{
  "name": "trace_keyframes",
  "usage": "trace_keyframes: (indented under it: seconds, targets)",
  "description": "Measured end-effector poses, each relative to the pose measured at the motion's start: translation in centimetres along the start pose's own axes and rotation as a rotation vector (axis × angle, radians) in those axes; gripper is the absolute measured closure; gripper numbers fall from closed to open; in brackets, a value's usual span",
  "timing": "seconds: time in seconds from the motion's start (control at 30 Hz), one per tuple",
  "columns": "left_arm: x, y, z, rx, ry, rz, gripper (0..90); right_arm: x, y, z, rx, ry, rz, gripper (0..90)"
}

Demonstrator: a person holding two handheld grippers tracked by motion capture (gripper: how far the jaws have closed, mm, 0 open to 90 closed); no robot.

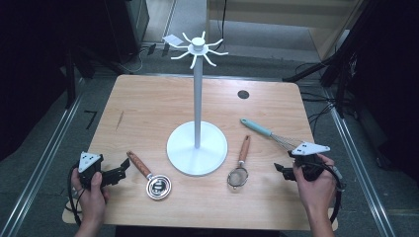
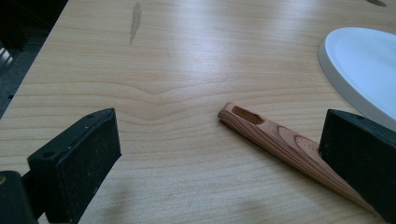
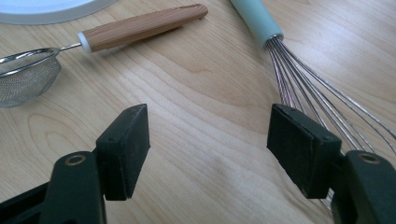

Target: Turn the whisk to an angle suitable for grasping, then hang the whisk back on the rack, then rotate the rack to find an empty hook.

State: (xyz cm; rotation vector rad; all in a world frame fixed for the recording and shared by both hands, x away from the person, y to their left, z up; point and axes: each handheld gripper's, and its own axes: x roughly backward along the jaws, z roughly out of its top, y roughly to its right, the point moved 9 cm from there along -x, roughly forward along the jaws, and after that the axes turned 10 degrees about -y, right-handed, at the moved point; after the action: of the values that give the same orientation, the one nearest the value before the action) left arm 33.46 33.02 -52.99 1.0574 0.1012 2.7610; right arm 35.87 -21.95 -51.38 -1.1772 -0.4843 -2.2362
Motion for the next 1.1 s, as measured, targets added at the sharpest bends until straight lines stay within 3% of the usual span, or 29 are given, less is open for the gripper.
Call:
trace_keyframes:
  seconds: [0.03, 0.2, 0.53, 0.7, 0.83, 1.1]
  targets:
    - [0.0, 0.0, 0.0, 0.001, 0.001, 0.000, 0.0, 0.1, -0.3, 0.3, 0.001, -0.028, 0.026, 29.2]
    - [0.0, 0.0, 0.0, -0.001, 0.000, -0.001, 0.0, 0.1, -0.5, 0.9, 0.030, -0.044, 0.039, 28.3]
    - [-0.1, 0.0, 0.0, 0.003, -0.001, -0.002, 0.0, -0.4, 0.3, 2.1, 0.090, -0.094, 0.038, 39.2]
    - [-0.1, 0.0, 0.0, 0.002, 0.000, -0.002, 0.0, -0.6, 0.5, 2.6, 0.096, -0.119, 0.073, 46.5]
    - [-0.1, 0.1, 0.0, 0.002, -0.001, -0.002, 0.0, -1.0, 0.9, 2.9, 0.100, -0.144, 0.063, 48.0]
    - [-0.1, 0.0, 0.0, 0.000, -0.002, 0.000, 0.0, -1.7, 1.2, 3.1, 0.161, -0.195, 0.063, 49.1]
